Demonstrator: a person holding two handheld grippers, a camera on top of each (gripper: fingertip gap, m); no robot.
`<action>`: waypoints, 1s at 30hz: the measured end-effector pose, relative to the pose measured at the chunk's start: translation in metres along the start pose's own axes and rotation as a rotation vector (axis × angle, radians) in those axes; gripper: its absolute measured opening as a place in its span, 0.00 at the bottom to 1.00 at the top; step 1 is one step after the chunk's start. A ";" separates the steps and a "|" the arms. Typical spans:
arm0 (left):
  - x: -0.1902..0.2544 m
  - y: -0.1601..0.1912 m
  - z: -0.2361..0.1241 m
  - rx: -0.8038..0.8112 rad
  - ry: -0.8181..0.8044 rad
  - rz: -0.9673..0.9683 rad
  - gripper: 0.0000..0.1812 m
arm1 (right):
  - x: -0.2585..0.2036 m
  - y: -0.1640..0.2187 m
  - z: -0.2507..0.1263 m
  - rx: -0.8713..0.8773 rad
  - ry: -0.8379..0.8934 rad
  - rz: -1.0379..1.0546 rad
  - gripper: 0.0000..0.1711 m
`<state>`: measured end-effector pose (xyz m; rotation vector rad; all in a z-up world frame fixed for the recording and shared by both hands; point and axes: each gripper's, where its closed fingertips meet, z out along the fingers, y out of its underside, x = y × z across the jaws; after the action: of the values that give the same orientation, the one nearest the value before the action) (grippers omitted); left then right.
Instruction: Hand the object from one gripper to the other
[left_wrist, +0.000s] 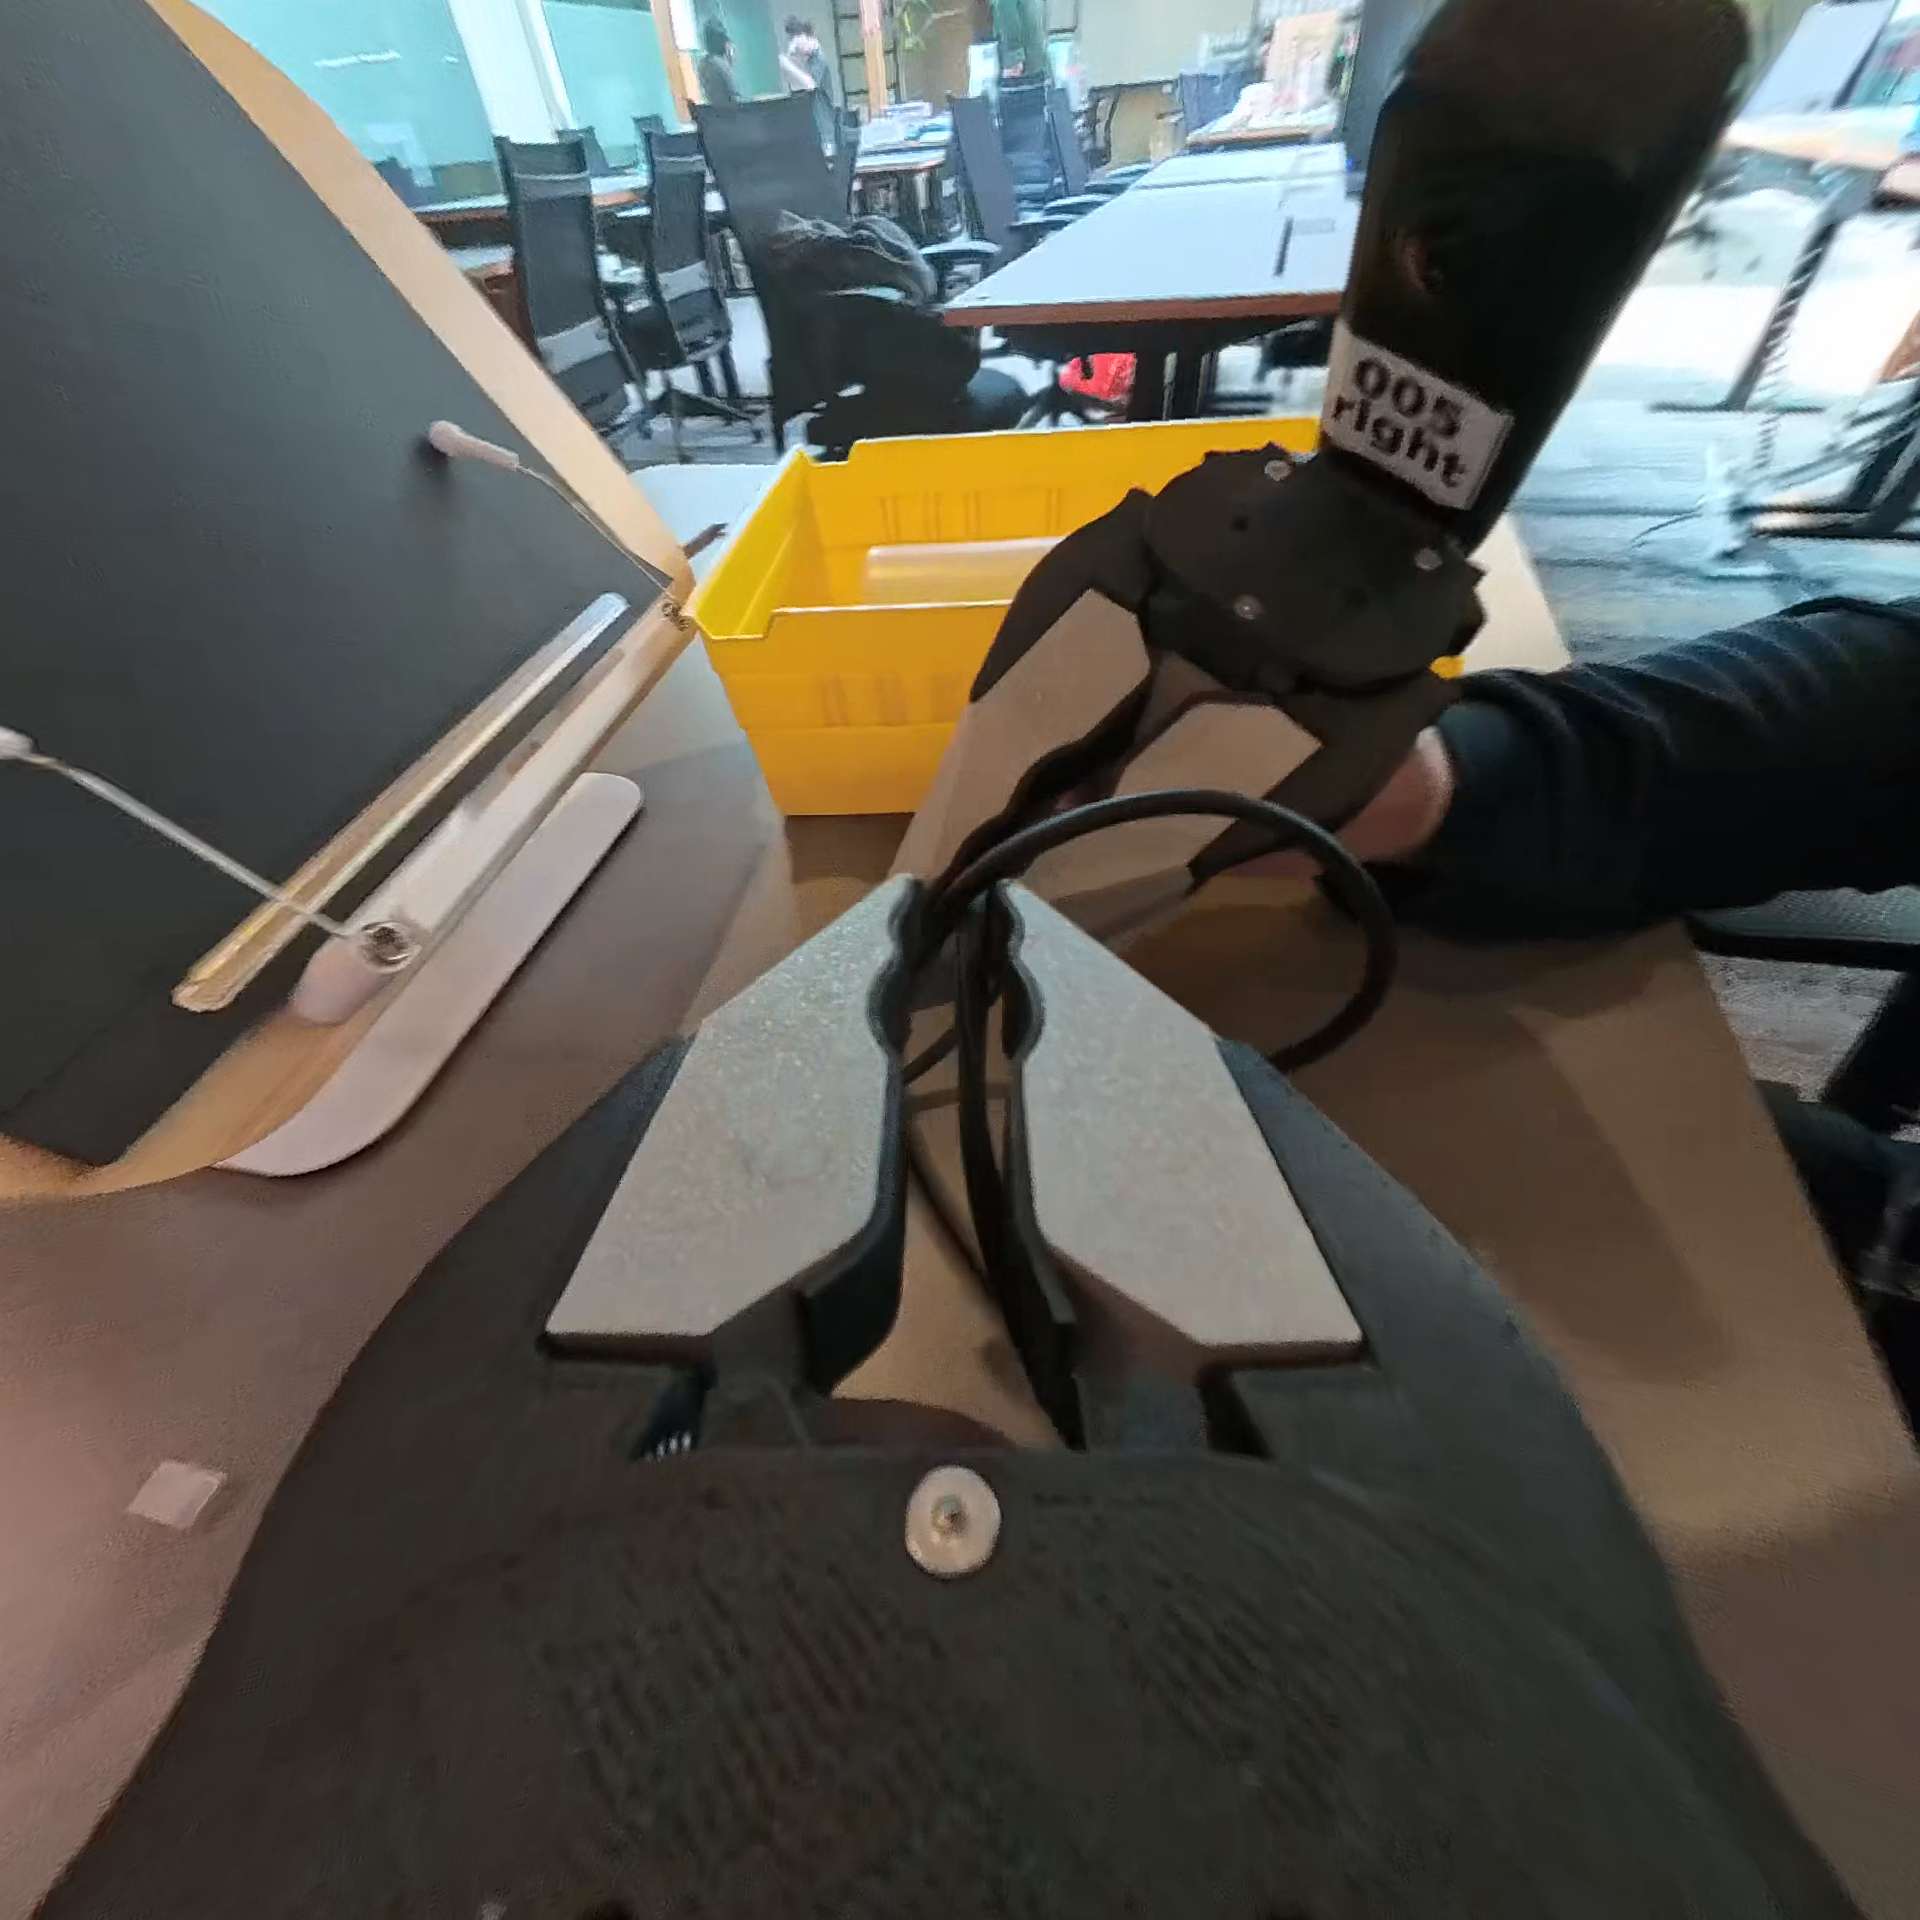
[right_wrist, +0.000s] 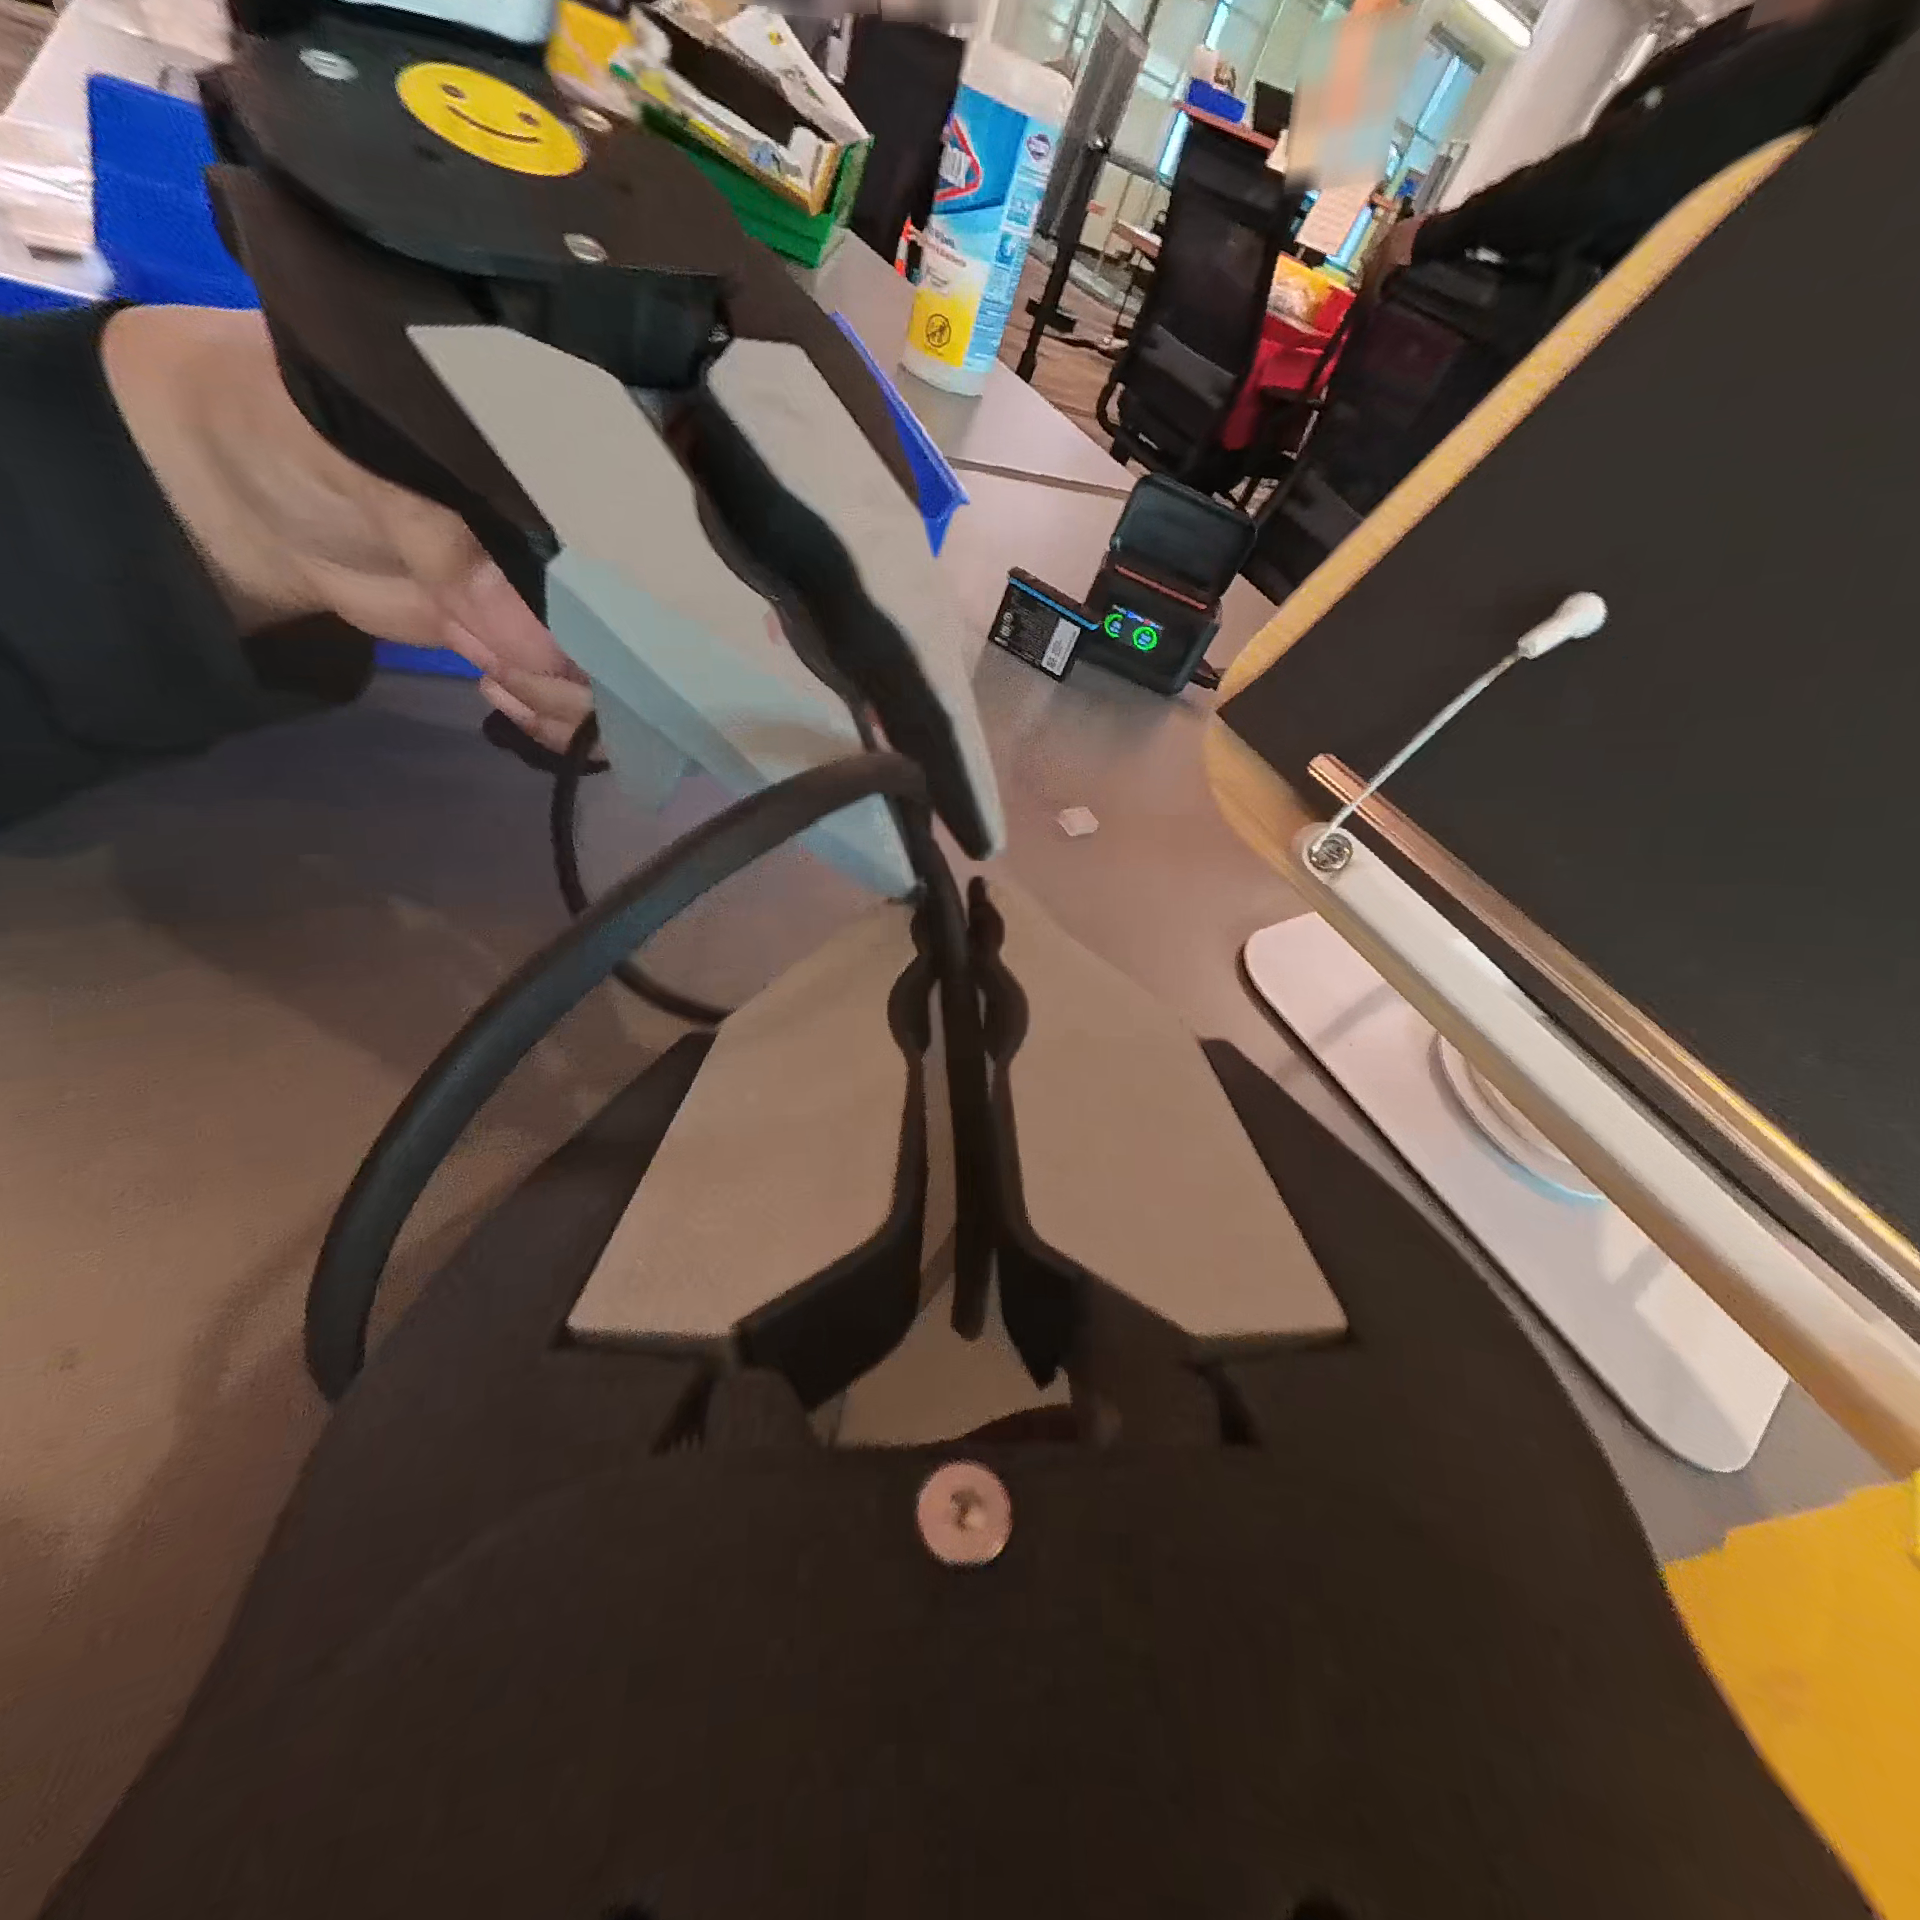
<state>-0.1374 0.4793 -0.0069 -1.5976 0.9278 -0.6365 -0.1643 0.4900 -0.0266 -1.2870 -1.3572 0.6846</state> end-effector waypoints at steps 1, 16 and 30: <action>-0.009 0.002 -0.001 -0.008 -0.059 0.020 0.04 | 0.004 0.002 0.001 -0.011 0.016 0.028 0.03; -0.054 -0.043 -0.041 0.336 -0.275 -0.092 0.04 | 0.031 -0.056 -0.045 0.428 -0.164 0.460 0.43; -0.014 -0.038 -0.016 0.262 -0.144 0.114 0.04 | -0.011 -0.031 -0.015 0.176 -0.222 0.231 0.52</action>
<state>-0.1491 0.4851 0.0345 -1.3287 0.7878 -0.5323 -0.1619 0.4680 0.0022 -1.2640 -1.3015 1.1092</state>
